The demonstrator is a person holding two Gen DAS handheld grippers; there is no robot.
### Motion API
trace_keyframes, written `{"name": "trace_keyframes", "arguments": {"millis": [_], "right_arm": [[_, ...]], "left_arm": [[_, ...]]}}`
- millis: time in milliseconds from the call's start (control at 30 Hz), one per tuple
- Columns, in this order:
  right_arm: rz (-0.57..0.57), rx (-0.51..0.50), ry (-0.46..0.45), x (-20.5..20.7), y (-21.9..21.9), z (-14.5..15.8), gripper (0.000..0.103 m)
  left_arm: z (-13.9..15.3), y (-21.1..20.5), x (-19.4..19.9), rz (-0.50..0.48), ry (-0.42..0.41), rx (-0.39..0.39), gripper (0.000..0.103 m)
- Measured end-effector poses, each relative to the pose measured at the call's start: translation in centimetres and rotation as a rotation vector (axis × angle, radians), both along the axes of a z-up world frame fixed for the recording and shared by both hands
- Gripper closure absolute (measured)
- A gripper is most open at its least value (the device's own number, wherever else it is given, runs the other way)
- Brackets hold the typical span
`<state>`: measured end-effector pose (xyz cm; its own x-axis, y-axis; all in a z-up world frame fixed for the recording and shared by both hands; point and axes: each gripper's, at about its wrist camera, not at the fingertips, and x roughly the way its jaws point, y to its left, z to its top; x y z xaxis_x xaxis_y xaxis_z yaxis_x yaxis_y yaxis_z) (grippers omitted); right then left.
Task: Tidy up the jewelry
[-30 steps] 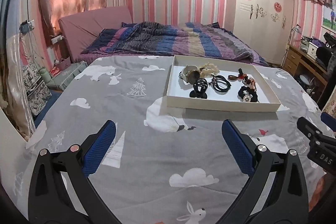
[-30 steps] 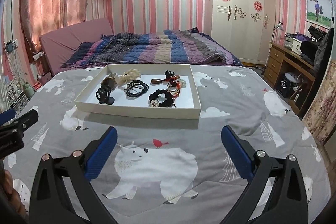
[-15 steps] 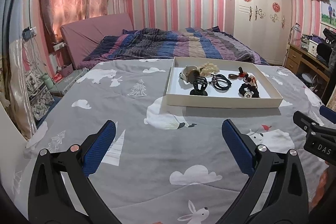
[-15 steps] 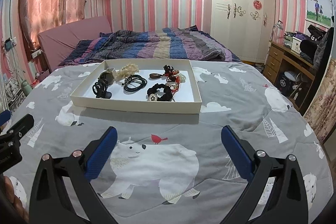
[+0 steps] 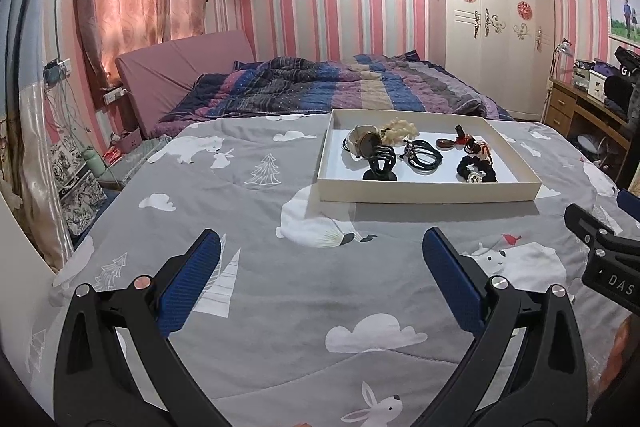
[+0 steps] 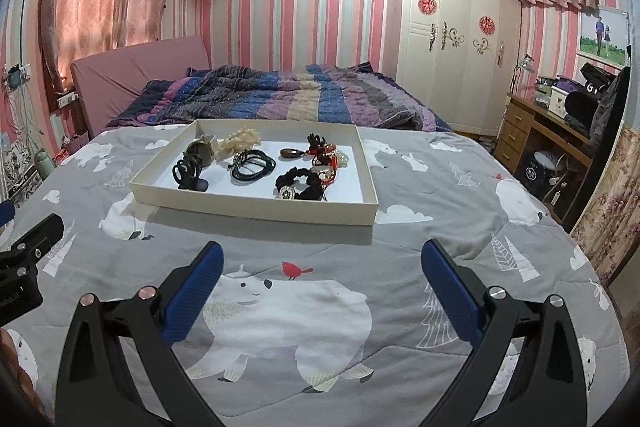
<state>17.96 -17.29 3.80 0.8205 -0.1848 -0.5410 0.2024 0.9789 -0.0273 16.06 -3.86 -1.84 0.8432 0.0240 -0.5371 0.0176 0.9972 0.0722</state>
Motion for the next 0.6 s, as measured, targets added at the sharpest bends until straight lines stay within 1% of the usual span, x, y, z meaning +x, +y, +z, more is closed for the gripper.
{"name": "trace_keyframes", "arguments": {"millis": [167,367,467,600], "right_arm": [[0.000,-0.004,0.000,0.11,0.10,-0.03,0.004],[-0.004,-0.006,0.003,0.08,0.05,-0.07,0.004],[-0.011,-0.020,-0.001,0.06,0.13,-0.06,0.004],[0.000,-0.023,0.010,0.28,0.28,-0.21,0.004]], "left_arm": [[0.01,-0.11,-0.14,0.004,-0.012,0.012,0.003],[-0.27,0.03,0.19,-0.004,0.010,-0.001,0.003],[-0.29,0.18,0.22,-0.005,0.009,-0.010,0.003],[-0.38,0.02,0.10,-0.003,0.007,0.003,0.003]]}}
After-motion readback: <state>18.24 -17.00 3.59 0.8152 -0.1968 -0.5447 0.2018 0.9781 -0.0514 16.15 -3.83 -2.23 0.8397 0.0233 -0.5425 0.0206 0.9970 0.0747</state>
